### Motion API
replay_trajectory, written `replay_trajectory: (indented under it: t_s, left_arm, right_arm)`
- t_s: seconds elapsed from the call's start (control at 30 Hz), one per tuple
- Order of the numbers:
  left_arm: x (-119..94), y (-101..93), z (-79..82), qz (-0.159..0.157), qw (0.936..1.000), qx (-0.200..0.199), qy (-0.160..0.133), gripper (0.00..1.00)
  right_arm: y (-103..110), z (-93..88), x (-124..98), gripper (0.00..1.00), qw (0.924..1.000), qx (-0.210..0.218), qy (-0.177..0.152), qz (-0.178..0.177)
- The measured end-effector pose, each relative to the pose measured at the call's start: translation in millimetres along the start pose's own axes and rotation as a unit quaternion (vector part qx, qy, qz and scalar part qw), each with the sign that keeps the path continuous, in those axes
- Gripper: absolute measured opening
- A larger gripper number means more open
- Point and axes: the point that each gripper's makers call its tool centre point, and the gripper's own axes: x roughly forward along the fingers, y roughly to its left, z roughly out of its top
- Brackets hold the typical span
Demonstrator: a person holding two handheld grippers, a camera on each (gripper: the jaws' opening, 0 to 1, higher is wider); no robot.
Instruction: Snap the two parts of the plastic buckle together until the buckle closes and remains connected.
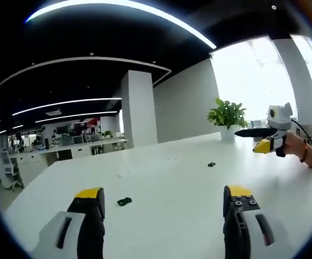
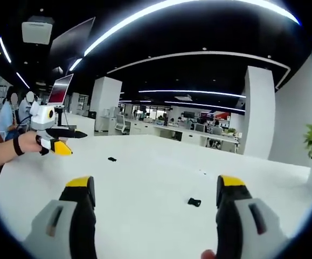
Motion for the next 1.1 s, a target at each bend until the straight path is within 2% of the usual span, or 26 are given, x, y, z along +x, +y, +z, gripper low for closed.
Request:
replay_trajectory:
  t_s: [0.27, 0.53, 0.73, 0.83, 1.1]
  left_arm:
    - [1, 6.3, -3.4, 0.006, 1.0, -0.003, 0.003, 0.92]
    - [9, 11.5, 1.4, 0.007, 1.0, -0.007, -0.001, 0.92]
    - [20, 9.8, 2.1, 0.0, 1.0, -0.009, -0.001, 0.92]
    - [24, 9.2, 0.3, -0.002, 1.0, -0.005, 0.006, 0.92]
    - [27, 7.3, -2.5, -0.006, 0.9999, -0.002, 0.011, 0.92]
  right_arm:
    - [-1, -0.3, 6, 0.91, 1.0, 0.007, 0.0, 0.005]
    - [-6, -7.0, 12, 0.91, 0.9999, 0.01, 0.005, 0.004]
    - [-12, -12.3, 18, 0.91, 0.9998, 0.017, 0.014, 0.001]
    - [-14, -15.8, 20, 0.91, 0.9997, 0.007, 0.023, -0.005]
    - [-18, -14.8, 19, 0.91, 0.9997, 0.012, 0.018, -0.008]
